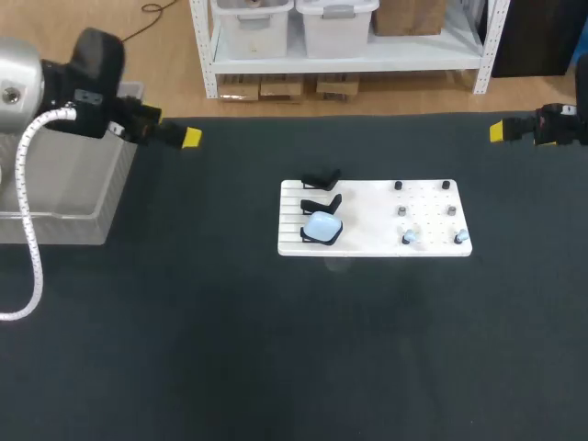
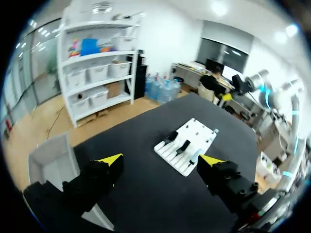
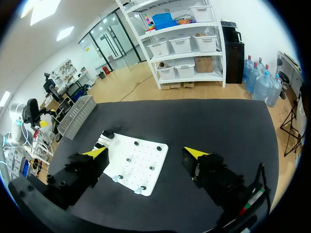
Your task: Pick up each earbud case from the left stands, insert the matching earbuds, close the lid, and place the case in the box.
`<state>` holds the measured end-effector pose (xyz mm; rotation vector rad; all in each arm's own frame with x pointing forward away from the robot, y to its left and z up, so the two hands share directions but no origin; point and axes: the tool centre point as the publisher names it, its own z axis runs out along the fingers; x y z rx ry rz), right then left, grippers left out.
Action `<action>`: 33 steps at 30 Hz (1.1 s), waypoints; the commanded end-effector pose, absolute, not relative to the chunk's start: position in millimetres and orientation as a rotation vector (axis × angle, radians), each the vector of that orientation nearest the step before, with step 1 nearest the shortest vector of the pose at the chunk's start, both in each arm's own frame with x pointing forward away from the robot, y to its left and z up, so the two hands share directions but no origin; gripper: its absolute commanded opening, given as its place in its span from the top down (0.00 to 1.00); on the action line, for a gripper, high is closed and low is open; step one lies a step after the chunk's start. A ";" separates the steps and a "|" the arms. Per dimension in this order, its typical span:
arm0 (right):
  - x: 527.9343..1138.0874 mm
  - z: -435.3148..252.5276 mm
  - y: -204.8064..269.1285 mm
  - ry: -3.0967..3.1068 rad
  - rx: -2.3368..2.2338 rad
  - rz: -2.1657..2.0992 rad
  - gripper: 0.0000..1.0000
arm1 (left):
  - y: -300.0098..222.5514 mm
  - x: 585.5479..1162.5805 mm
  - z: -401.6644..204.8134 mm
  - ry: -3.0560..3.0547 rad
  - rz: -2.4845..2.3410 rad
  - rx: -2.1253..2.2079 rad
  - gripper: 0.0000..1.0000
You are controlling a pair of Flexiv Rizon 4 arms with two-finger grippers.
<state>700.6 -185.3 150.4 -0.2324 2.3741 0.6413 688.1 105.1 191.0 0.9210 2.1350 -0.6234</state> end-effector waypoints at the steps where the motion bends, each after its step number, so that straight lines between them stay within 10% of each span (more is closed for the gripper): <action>1: 700.5 150.1 -185.8 2.373 -0.234 0.642 0.00 | 87.7 694.3 188.4 1.951 -0.601 1.357 0.00; 33: 700.5 150.1 -185.8 2.373 -0.234 0.642 0.00 | -11.1 685.7 87.7 1.659 -0.802 1.755 0.00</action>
